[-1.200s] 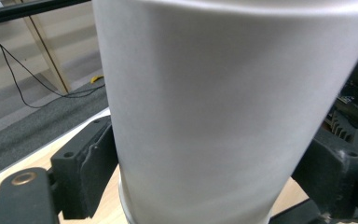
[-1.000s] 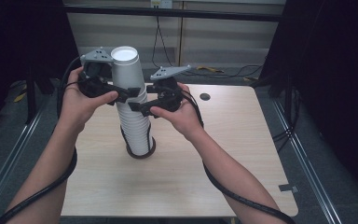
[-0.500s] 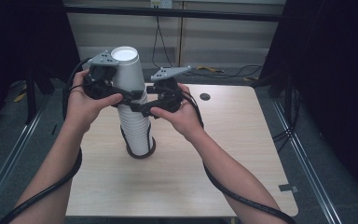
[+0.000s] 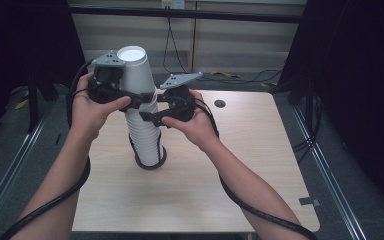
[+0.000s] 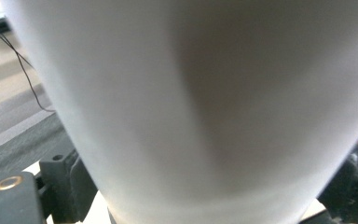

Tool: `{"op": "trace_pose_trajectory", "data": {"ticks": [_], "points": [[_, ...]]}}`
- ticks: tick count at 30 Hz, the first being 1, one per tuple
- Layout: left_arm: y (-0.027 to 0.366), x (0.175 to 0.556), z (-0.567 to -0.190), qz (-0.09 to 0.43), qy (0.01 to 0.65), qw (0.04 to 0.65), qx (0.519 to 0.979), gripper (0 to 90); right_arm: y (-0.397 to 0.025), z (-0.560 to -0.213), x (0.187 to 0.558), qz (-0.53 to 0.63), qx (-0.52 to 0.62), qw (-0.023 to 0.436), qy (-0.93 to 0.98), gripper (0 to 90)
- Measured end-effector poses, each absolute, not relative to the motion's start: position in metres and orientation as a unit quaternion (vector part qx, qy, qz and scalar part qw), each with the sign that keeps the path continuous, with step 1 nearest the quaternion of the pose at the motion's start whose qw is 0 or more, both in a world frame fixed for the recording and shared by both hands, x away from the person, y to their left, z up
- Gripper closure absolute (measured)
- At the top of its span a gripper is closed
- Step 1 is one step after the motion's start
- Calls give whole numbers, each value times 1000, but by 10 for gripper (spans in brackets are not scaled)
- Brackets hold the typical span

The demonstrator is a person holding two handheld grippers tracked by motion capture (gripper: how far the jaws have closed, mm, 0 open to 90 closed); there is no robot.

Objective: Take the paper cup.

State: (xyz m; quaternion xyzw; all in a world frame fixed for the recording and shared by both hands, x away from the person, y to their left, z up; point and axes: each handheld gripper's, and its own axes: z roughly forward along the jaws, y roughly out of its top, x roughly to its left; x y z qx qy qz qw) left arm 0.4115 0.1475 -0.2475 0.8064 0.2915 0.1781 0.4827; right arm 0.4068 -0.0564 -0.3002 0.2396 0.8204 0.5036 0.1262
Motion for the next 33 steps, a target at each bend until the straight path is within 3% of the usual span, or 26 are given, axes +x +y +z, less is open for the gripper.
{"op": "trace_pose_trajectory", "data": {"ticks": [7, 13, 33], "points": [[145, 411, -244, 182, 286, 464, 819, 98, -59, -304, 407, 515, 250, 115, 812, 210], [146, 412, -251, 177, 287, 467, 818, 96, -64, -302, 407, 532, 260, 112, 799, 138], [148, 413, -251, 166, 301, 464, 816, 90, -48, -296, 408, 525, 265, 116, 800, 132]]}}
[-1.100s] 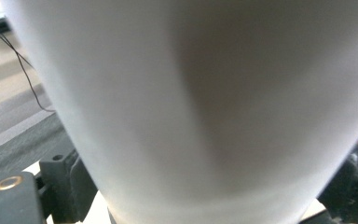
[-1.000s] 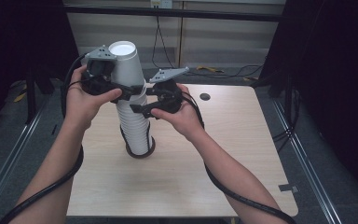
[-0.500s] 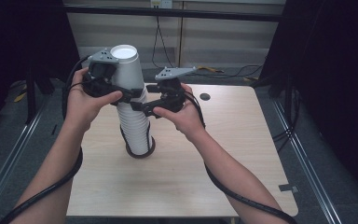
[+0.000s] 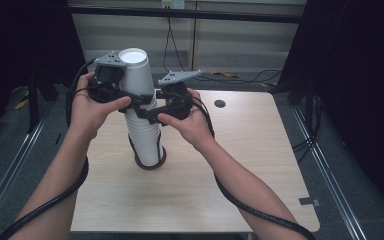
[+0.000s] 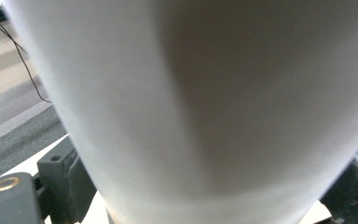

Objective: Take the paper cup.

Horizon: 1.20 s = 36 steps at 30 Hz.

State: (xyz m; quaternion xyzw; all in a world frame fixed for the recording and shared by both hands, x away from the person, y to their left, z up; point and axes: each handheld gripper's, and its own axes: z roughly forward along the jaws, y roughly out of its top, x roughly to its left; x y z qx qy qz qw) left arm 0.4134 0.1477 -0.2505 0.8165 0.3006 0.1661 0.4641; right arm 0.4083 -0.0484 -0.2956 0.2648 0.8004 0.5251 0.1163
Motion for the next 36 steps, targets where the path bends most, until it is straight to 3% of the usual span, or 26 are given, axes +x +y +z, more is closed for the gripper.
{"op": "trace_pose_trajectory", "data": {"ticks": [13, 16, 18, 23, 26, 36], "points": [[150, 414, -248, 162, 313, 462, 814, 114, -45, -297, 407, 516, 263, 115, 807, 135], [153, 415, -247, 163, 321, 468, 807, 121, -45, -300, 408, 516, 259, 111, 809, 164], [153, 414, -244, 168, 320, 465, 808, 126, -42, -302, 404, 500, 246, 138, 819, 195], [154, 413, -244, 162, 326, 460, 810, 128, -45, -303, 406, 512, 256, 119, 811, 208], [154, 412, -245, 163, 320, 463, 810, 127, -47, -303, 403, 527, 257, 117, 801, 140], [150, 411, -242, 161, 316, 449, 820, 127, -43, -295, 405, 553, 265, 115, 782, 112]]}}
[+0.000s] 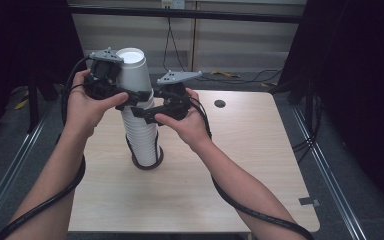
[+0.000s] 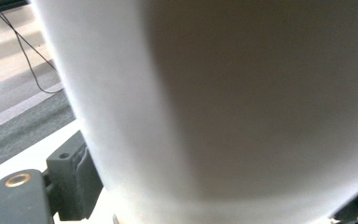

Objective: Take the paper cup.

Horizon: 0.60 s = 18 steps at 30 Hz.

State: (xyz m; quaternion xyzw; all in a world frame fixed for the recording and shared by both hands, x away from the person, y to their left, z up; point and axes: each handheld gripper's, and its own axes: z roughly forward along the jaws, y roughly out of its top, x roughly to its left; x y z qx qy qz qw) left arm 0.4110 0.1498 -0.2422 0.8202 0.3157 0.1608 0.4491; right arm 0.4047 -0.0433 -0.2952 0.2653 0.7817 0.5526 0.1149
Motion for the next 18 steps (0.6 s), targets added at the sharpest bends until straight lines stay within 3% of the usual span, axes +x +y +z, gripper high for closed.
{"op": "trace_pose_trajectory", "data": {"ticks": [18], "points": [[156, 413, -238, 159, 327, 460, 810, 133, -41, -304, 403, 522, 259, 121, 804, 157]]}}
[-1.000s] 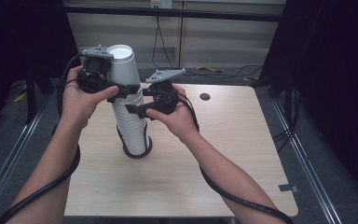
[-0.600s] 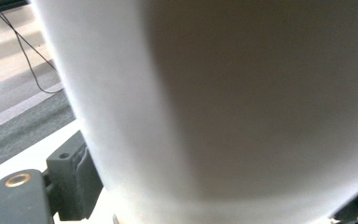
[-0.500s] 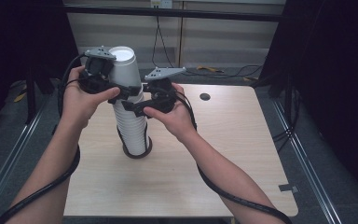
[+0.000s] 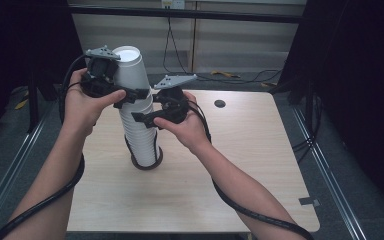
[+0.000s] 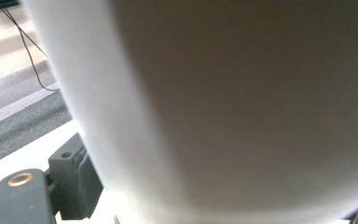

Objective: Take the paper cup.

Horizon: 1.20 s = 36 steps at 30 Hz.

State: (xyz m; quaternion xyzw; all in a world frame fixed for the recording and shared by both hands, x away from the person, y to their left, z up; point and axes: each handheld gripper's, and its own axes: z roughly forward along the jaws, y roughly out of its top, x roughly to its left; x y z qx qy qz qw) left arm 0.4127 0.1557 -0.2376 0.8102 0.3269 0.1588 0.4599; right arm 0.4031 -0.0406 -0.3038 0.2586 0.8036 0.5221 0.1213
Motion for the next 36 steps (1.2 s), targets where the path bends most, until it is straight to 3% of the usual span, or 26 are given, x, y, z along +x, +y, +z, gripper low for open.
{"op": "trace_pose_trajectory", "data": {"ticks": [5, 20, 36], "points": [[158, 413, -236, 155, 331, 464, 806, 125, -42, -306, 403, 517, 255, 128, 807, 194], [161, 413, -224, 159, 331, 464, 806, 126, -46, -297, 399, 543, 254, 120, 791, 126], [162, 414, -226, 151, 331, 468, 805, 132, -39, -297, 406, 544, 267, 118, 786, 143]]}}
